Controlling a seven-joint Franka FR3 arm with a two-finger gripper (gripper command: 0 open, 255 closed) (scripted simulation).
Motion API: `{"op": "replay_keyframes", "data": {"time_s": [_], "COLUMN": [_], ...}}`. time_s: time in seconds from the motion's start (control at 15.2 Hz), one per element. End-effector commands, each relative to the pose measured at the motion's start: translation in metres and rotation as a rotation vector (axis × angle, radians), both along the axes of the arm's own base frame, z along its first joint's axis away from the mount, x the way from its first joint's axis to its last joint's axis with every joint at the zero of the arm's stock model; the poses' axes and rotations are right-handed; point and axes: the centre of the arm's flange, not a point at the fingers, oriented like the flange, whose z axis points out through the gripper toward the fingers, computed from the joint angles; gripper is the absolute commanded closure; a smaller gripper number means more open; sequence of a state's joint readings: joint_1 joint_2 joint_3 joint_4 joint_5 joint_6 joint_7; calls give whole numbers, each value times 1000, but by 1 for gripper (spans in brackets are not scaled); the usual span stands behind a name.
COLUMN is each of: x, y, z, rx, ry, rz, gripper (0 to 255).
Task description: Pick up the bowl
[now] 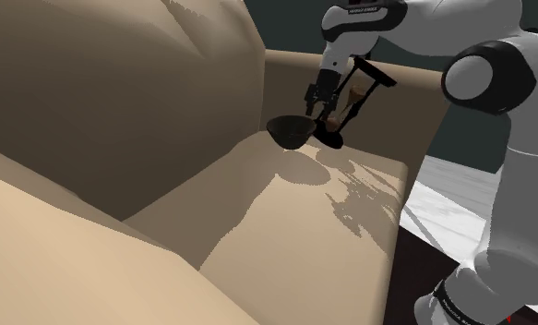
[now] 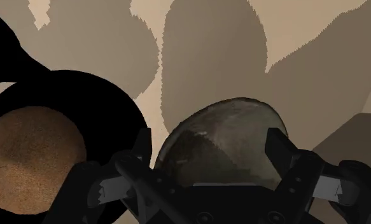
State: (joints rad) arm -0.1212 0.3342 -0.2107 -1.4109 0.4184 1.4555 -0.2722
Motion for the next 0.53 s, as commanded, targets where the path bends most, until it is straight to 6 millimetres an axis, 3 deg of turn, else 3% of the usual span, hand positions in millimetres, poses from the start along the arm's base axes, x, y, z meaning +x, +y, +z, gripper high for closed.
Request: {"op": "replay_keyframes", "data": {"time_s": [0.0, 0.26, 0.46], "x": [26, 69, 69], "y": [-22, -48, -48], "z": [-19, -29, -45], "rx": [25, 71, 71], "ry": [13, 5, 5], "rz": [-13, -27, -27], "gripper": [0, 0, 0]}}
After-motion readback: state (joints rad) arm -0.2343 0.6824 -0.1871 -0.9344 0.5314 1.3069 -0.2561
